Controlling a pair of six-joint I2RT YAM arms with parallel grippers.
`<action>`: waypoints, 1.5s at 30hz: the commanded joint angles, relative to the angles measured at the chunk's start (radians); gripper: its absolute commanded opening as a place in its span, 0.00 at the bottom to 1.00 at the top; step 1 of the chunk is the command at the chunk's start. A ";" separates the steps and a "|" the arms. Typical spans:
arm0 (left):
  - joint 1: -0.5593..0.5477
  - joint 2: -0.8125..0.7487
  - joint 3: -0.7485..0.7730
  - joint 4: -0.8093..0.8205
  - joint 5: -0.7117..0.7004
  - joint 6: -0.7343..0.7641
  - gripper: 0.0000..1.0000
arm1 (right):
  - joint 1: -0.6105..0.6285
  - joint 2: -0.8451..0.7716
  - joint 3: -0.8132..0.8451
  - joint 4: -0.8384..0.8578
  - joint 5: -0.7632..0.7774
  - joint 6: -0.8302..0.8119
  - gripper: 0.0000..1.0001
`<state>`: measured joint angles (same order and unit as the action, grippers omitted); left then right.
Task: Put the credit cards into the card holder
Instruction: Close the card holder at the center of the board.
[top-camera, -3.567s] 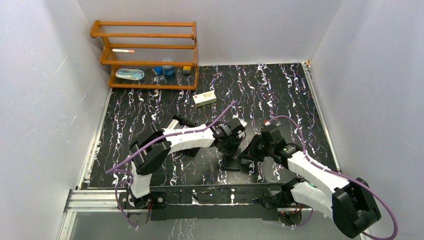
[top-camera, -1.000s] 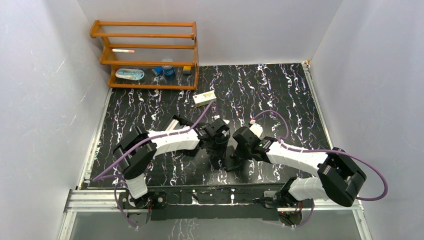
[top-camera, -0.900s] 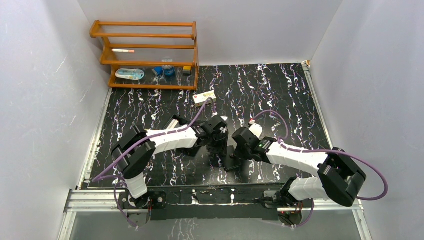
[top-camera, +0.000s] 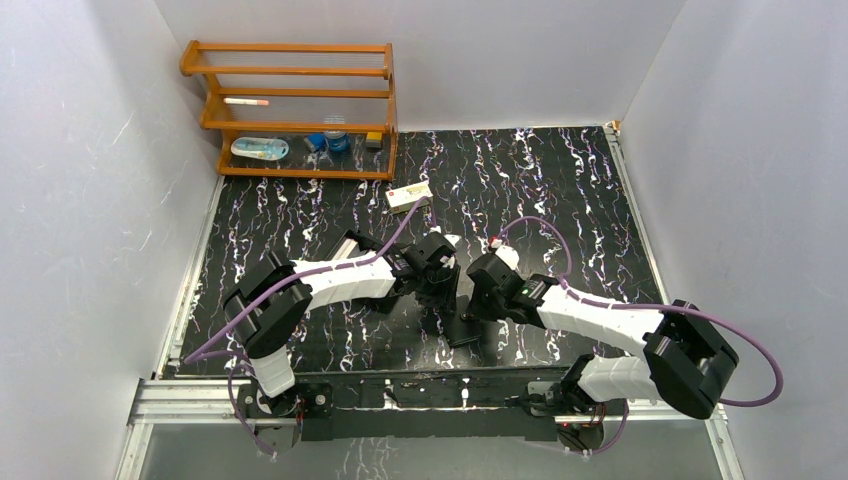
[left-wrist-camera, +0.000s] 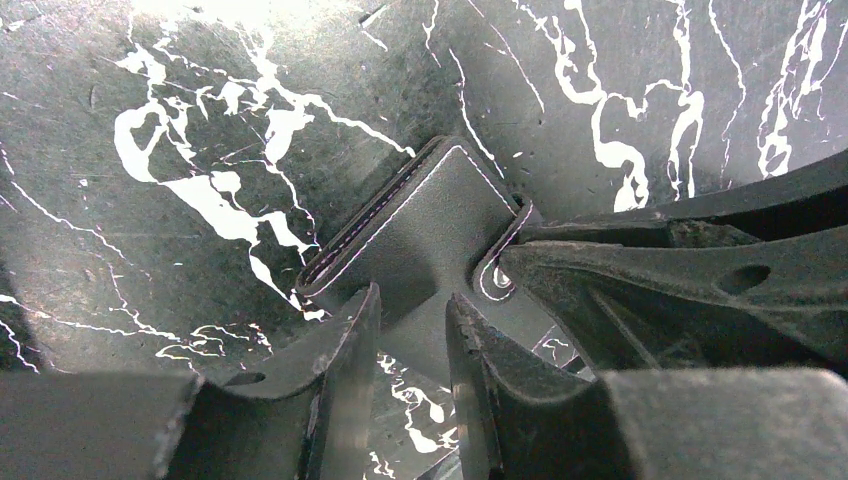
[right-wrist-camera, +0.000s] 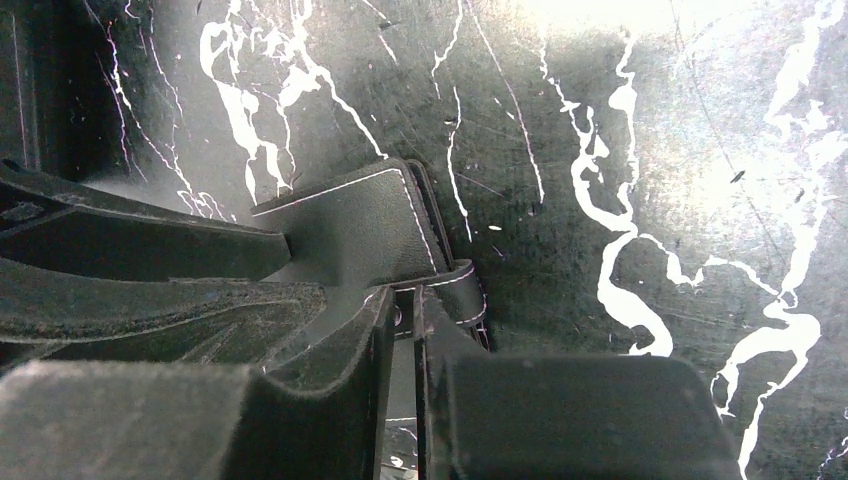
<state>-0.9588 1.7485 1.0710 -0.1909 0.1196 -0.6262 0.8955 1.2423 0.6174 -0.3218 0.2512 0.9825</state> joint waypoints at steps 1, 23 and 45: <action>-0.003 -0.001 0.003 -0.030 -0.009 0.016 0.30 | -0.013 -0.022 0.043 0.000 0.003 -0.020 0.20; -0.005 -0.010 0.003 -0.033 -0.020 0.012 0.29 | -0.013 0.002 0.003 0.050 -0.080 -0.024 0.20; -0.009 -0.017 0.006 -0.038 -0.027 0.012 0.30 | -0.053 -0.020 0.036 0.012 -0.115 -0.108 0.24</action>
<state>-0.9642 1.7485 1.0710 -0.1951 0.1108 -0.6243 0.8501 1.2171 0.6525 -0.3454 0.1631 0.8864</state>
